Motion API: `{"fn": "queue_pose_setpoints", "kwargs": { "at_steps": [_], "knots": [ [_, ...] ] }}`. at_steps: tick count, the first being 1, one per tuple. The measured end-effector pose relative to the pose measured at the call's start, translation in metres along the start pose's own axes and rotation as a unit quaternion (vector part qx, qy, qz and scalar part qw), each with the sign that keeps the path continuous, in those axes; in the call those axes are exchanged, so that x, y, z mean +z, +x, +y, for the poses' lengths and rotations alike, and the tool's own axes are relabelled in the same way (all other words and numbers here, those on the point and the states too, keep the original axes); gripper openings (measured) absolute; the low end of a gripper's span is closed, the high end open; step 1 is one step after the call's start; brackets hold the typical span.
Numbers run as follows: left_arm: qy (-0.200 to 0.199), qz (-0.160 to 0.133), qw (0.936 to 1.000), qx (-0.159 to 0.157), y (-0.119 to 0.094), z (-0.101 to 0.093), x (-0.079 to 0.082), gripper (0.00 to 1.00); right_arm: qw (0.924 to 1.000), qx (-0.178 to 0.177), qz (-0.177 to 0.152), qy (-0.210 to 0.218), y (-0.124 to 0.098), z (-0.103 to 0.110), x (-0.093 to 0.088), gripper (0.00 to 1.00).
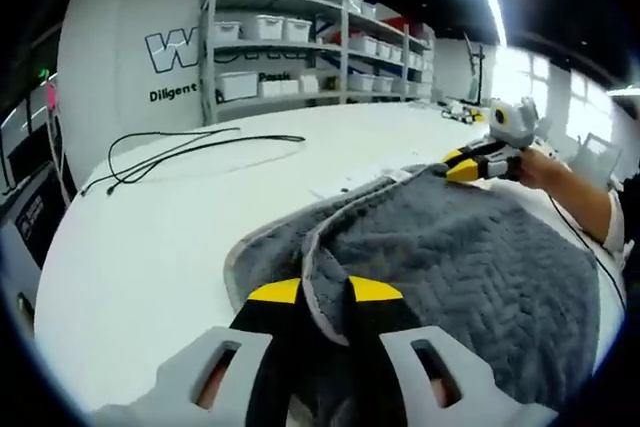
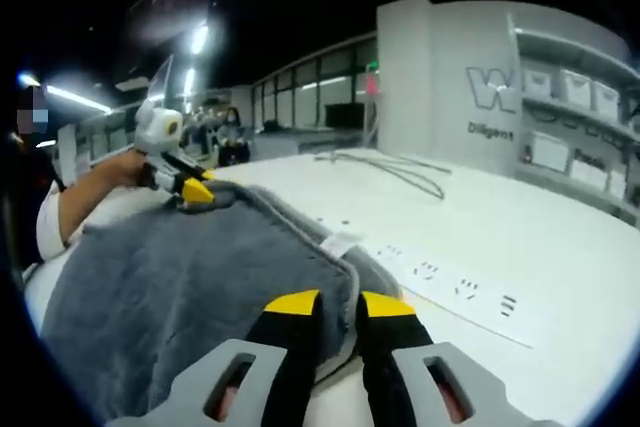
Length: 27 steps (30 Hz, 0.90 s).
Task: Open the folded towel by lifting each exposed corner and separating the folded layers until the towel lies flat within the target outline without major curled edges
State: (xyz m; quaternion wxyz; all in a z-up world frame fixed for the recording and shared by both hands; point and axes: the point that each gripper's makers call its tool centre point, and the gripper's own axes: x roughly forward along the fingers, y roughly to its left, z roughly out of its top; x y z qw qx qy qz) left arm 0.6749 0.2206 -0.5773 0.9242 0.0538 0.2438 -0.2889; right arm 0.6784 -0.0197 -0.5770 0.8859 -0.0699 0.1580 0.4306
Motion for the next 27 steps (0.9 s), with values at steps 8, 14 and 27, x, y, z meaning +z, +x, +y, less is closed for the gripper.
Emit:
{"fn": "queue_pose_setpoints", "kwargs": {
  "at_steps": [8,14,27],
  "knots": [
    [-0.022,-0.001,0.9997,-0.007,-0.003,-0.001,0.001,0.05,1.0,0.002,-0.003,0.003,0.004,-0.01,0.002,0.03],
    [-0.039,-0.002,0.9992,-0.011,-0.003,-0.003,0.001,0.04,0.9999,0.001,-0.007,0.008,0.006,-0.018,0.004,0.01],
    [-0.037,-0.024,0.9989,0.018,-0.01,0.005,0.015,0.03,0.9993,0.007,-0.033,0.012,0.001,-0.02,0.017,0.0]
  ]
}}
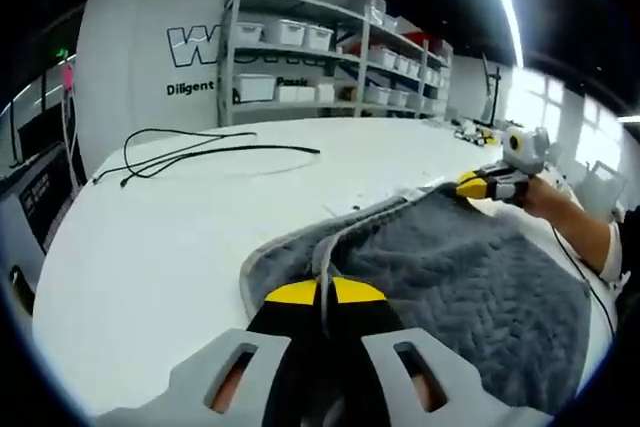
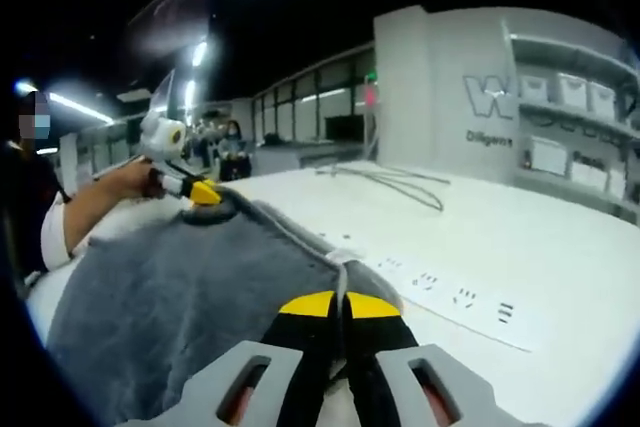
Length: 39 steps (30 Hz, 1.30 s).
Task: Open the folded towel by lifting each exposed corner and separating the folded layers until the towel lies flat within the target outline without major curled edges
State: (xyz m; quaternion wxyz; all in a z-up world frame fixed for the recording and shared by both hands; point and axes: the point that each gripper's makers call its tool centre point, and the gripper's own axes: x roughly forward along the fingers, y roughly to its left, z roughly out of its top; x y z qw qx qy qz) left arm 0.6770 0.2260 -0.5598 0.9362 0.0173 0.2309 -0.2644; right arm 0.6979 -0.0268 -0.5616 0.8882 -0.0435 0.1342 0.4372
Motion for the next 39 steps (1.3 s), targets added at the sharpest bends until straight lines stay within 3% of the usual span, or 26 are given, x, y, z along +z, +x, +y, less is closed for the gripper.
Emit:
{"fn": "queue_pose_setpoints", "kwargs": {
  "at_steps": [6,18,21,39],
  "knots": [
    [0.022,-0.01,0.9996,0.011,-0.003,0.003,0.008,0.02,0.9999,0.008,-0.006,0.002,-0.003,0.005,0.003,0.0],
    [0.011,-0.036,0.9992,0.015,-0.015,0.006,0.024,0.02,0.9988,0.012,-0.041,0.022,-0.011,0.002,0.018,0.0],
    [0.016,-0.039,0.999,0.016,-0.018,0.004,0.027,0.02,0.9969,0.02,-0.061,0.046,-0.014,0.004,0.027,0.0],
    [0.028,-0.06,0.9977,0.014,-0.038,-0.002,0.049,0.02,0.996,0.022,-0.078,0.038,-0.024,0.01,0.048,0.0]
  ]
}}
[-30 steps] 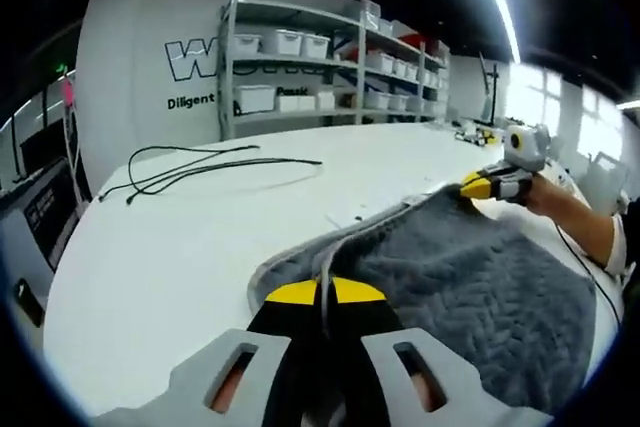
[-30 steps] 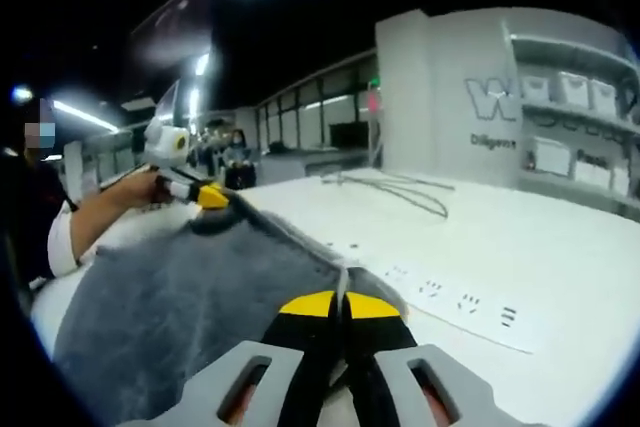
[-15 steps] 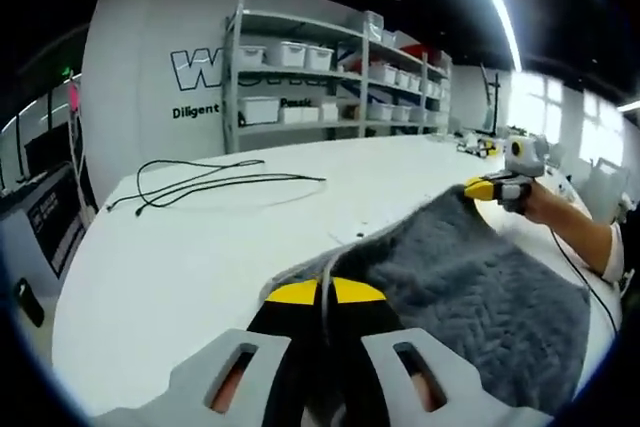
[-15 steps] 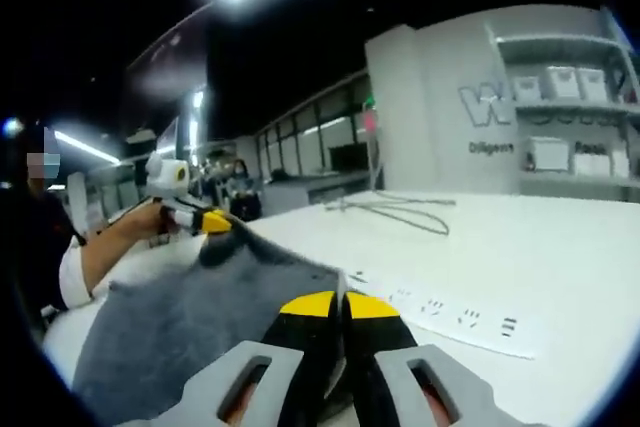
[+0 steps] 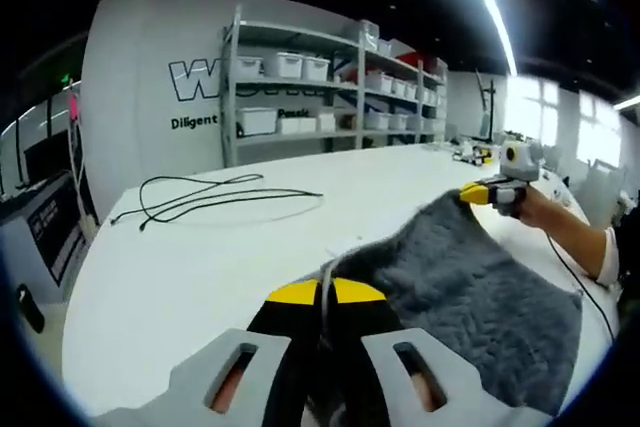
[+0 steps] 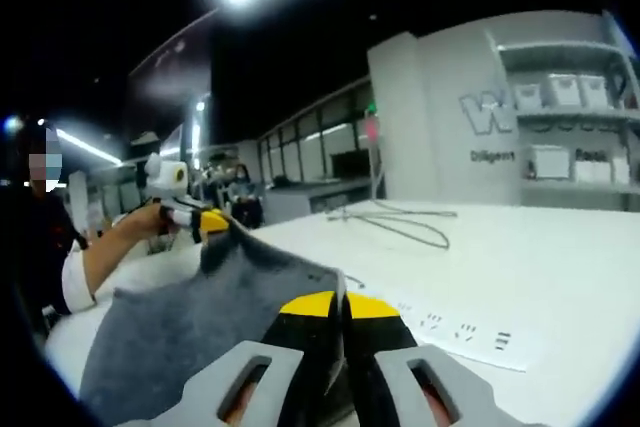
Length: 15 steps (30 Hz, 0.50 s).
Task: Open the folded towel by lifting each exposed corner and separating the folded layers until the towel lies flat within the target outline without major curled edges
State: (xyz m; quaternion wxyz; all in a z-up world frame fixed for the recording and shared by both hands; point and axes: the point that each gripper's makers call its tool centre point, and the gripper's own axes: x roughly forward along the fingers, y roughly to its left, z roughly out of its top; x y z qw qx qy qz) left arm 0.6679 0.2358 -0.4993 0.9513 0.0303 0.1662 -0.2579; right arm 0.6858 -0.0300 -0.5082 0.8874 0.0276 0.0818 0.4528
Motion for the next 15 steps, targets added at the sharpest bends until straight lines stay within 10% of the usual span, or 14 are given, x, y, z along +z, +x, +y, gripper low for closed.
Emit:
{"fn": "queue_pose_setpoints", "kwargs": {
  "at_steps": [15],
  "knots": [
    [0.013,-0.012,0.9998,0.001,-0.01,-0.003,0.014,0.02,0.9999,0.002,-0.006,-0.013,-0.002,0.005,0.012,0.0]
  ]
}}
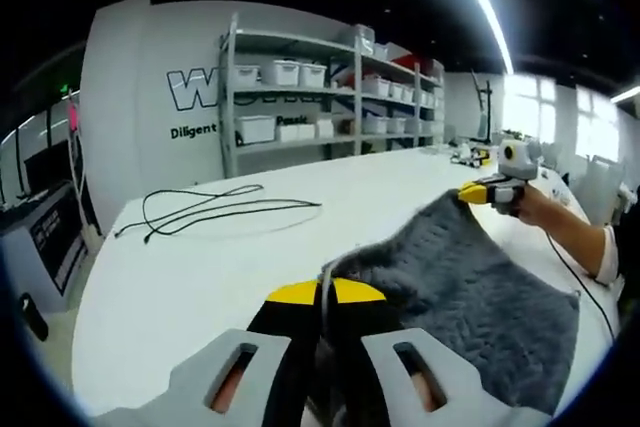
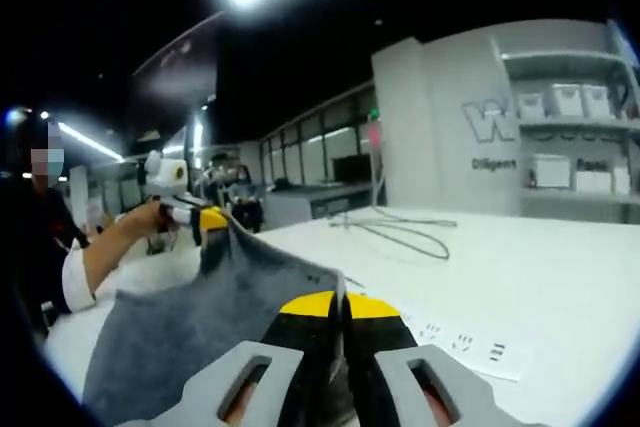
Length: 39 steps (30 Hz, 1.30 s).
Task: Open the folded towel by lifting each exposed corner and separating the folded layers until the towel lies flat within the target outline without major curled edges
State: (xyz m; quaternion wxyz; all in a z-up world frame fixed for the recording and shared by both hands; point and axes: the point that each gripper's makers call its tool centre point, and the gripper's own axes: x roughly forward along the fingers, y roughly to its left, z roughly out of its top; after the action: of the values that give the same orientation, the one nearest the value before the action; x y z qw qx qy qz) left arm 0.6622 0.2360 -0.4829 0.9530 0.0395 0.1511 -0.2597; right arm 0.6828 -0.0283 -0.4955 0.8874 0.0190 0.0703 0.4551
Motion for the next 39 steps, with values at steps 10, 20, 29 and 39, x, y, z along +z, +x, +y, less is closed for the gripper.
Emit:
{"fn": "queue_pose_setpoints", "kwargs": {
  "at_steps": [10,20,29,39],
  "knots": [
    [-0.002,-0.003,1.0,0.003,-0.003,0.004,0.0,0.02,1.0,-0.001,0.0,-0.005,-0.001,0.002,0.002,0.0],
    [-0.001,-0.013,0.9996,0.024,0.01,0.013,-0.004,0.03,0.9997,-0.014,0.004,-0.021,0.001,-0.004,-0.002,0.0],
    [0.021,-0.014,0.9986,0.046,0.018,0.023,-0.011,0.03,0.9992,-0.024,0.005,-0.033,0.002,-0.011,-0.006,0.0],
    [0.035,-0.004,0.9973,0.065,0.027,0.033,-0.024,0.06,0.9988,-0.032,0.015,-0.032,0.002,-0.019,-0.018,0.0]
  ]
}}
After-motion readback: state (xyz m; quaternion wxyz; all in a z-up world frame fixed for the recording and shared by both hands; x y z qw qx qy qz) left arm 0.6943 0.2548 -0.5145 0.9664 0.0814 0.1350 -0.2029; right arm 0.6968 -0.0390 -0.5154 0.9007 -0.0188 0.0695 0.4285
